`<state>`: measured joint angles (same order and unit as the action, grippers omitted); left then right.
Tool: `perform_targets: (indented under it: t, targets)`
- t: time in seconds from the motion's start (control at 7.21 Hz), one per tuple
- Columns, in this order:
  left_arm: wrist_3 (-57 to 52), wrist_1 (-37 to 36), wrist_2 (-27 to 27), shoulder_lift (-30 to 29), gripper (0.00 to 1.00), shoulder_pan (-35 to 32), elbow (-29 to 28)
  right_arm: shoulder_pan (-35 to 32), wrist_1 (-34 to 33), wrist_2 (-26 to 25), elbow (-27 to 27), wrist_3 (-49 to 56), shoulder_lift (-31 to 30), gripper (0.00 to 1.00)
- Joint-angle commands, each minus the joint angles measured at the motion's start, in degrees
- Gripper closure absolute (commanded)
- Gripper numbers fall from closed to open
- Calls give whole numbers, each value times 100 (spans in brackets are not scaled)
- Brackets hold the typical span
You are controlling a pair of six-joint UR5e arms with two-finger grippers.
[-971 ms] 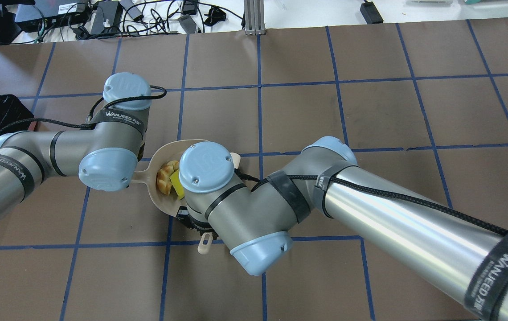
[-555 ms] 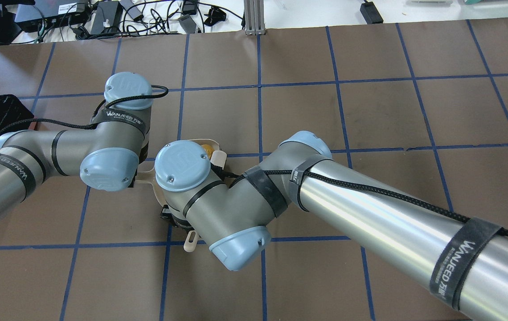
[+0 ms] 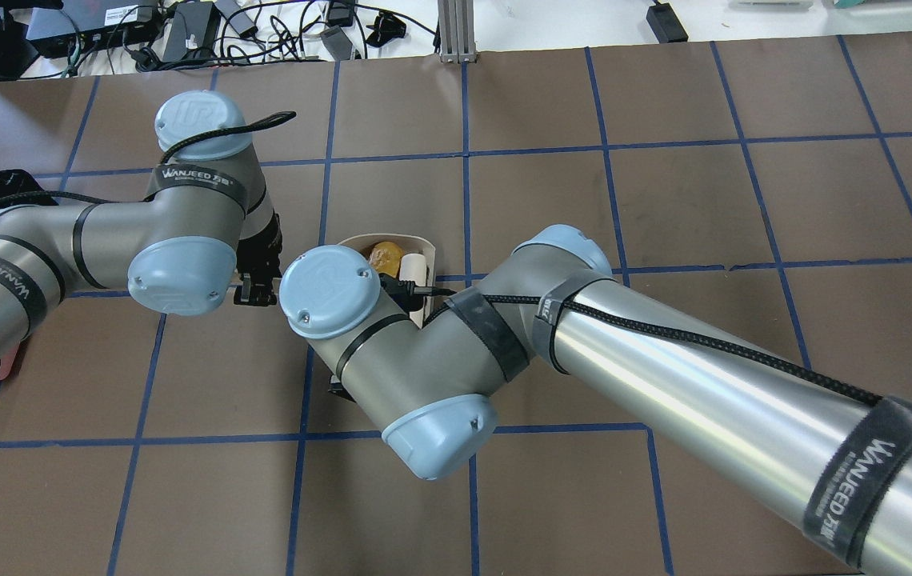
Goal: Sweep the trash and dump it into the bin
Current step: 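Sweep the yellow lump into the dustpan with the right gripper's brush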
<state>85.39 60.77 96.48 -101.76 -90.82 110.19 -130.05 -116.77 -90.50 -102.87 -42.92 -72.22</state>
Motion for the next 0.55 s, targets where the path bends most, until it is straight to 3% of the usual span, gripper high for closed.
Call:
perform_targets:
  t: [0.0,0.42]
  targets:
    - [-382,-21,-505,-2,100,169,-51,85,555,-484,12,885,-265,100]
    - [-725,5,-928,-81,100,231,-42,506,840,-583,12,1408,-538,100]
